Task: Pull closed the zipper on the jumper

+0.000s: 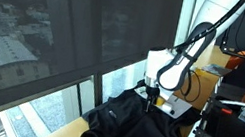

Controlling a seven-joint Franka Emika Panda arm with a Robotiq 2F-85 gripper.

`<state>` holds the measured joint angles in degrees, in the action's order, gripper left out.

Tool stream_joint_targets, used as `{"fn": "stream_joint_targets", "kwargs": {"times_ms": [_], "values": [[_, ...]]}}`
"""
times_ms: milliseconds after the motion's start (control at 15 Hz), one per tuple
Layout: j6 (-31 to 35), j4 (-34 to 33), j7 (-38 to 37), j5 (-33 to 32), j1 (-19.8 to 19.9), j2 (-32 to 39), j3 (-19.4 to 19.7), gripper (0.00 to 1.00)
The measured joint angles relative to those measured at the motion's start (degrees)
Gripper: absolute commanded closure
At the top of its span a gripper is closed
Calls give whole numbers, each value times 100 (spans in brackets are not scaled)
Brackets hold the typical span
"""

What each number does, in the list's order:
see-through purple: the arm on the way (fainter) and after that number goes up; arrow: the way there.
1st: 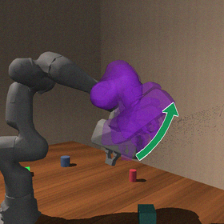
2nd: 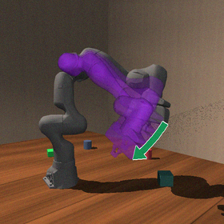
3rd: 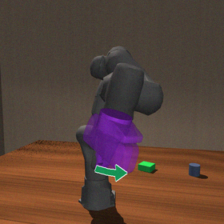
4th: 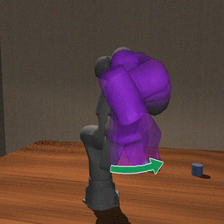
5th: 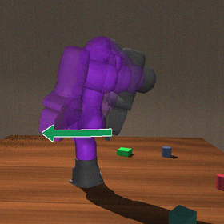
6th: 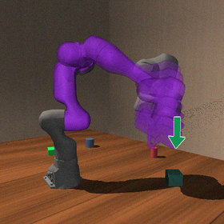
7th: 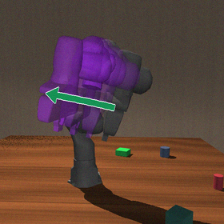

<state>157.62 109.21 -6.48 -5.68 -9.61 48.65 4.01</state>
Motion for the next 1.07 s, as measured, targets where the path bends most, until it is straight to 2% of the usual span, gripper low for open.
{"fn": "stream_joint_targets", "kwargs": {"times_ms": [133,200,800,867,1067], "values": [[0,-10,0,0,0,2,0,28],[0,-10,0,0,-1,2,0,29],[0,-11,-1,0,-35,27,26,97],[0,-12,-1,0,-35,32,36,100],[0,-30,-1,0,-35,65,69,98]]}}
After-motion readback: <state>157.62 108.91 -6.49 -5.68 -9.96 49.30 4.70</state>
